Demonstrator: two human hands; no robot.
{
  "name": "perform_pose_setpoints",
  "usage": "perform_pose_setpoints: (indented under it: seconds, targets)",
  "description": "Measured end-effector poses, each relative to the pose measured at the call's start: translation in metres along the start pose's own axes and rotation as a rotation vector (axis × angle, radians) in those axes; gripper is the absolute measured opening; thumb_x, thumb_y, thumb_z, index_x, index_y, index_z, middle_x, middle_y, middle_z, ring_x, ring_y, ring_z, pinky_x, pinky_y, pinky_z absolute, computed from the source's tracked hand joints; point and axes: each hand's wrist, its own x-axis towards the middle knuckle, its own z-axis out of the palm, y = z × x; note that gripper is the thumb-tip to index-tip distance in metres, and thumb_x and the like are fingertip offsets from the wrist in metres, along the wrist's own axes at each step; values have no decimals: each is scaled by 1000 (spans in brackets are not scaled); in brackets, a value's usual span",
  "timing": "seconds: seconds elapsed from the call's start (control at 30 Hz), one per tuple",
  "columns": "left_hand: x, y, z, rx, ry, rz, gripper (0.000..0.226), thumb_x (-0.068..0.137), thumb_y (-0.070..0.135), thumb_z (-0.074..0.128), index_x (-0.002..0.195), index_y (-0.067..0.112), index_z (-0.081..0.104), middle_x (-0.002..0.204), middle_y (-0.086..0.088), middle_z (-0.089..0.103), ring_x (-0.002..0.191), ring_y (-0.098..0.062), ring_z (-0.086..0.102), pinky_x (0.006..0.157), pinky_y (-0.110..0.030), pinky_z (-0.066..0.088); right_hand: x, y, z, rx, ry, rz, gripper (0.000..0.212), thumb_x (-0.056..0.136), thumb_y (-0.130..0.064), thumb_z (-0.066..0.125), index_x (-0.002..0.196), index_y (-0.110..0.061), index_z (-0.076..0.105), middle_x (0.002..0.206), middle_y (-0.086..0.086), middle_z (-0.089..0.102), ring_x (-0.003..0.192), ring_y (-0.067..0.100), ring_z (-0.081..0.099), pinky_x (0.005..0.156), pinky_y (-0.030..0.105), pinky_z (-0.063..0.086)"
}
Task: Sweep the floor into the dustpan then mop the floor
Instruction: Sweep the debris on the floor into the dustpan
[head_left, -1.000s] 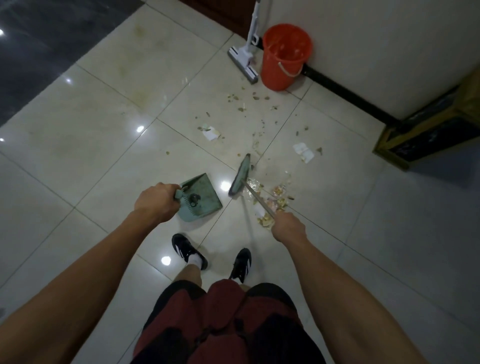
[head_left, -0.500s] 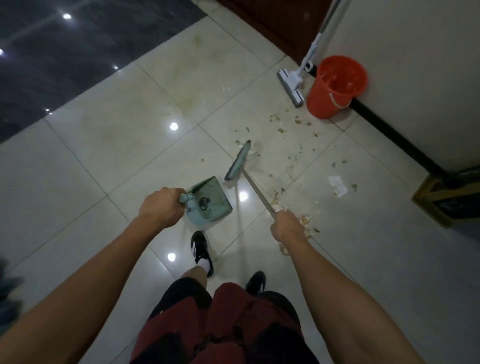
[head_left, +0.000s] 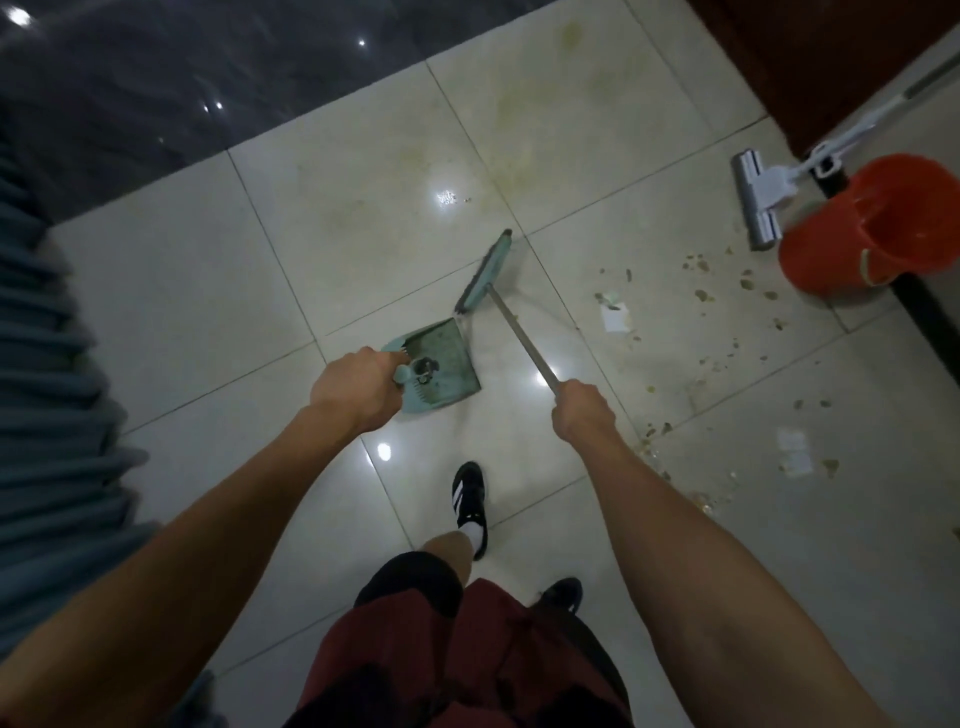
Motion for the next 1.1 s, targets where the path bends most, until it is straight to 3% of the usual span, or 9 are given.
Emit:
perform_pose_setpoints:
  seconds: [0.1,0.2,0.3,0.43,0.57,0.77,0.87,1.1]
  targets:
    - [16,-14,-2,8,0,-12,31,97,32,56,128,31,61,101,-3,67,79,-21,62,61,-30,49,20,-25,-9,56,-26,21,28,94,-15,53,119,-13,64,108,9,66,93,29,67,74,30,53]
    - [28,-18,-2,3,-13,-5,32,98,34,55,129,31,60,102,-5,68,82,-24,65,67,-33,56,32,-40,-15,109,-90,28,36,88,-16,51,122,-9,62,112,12,66,94,31,67,80,38,59]
    - [39,-14,-6,24,5,19,28,97,34,54,124,30,62,99,-5,68,82,-25,66,66,-32,54,37,-39,-16,51,-109,35,37,92,-15,50,128,-9,58,118,12,63,101,30,66,84,36,56]
    - [45,1,-10,59,4,35,26,98,35,53,122,31,62,99,-2,69,81,-22,67,63,-30,53,31,-16,-16,-70,-71,81,32,95,-13,50,125,-11,62,113,8,66,100,26,67,75,32,50]
    - [42,26,-8,88,0,54,29,98,33,54,126,32,61,99,-2,69,82,-23,68,65,-31,56,20,21,-13,-78,-79,132,33,95,-11,51,126,-10,62,110,8,68,96,25,68,69,30,46]
    - [31,82,4,158,8,128,27,97,31,54,123,30,63,100,-6,68,82,-25,65,61,-30,44,-8,99,-5,2,-90,224,34,95,-8,49,127,-6,61,109,10,68,95,27,68,70,33,52]
    - [22,115,14,167,12,162,27,97,31,54,122,30,63,101,-7,68,85,-28,66,64,-32,47,-30,147,4,53,-92,268,34,94,-6,49,126,-5,61,112,11,67,98,26,67,71,31,51]
    - [-1,205,44,219,21,288,24,95,29,55,117,30,65,99,-7,69,83,-29,65,66,-33,48,-89,255,21,190,-71,410,36,96,-10,43,129,-9,58,127,12,62,113,27,63,84,32,50]
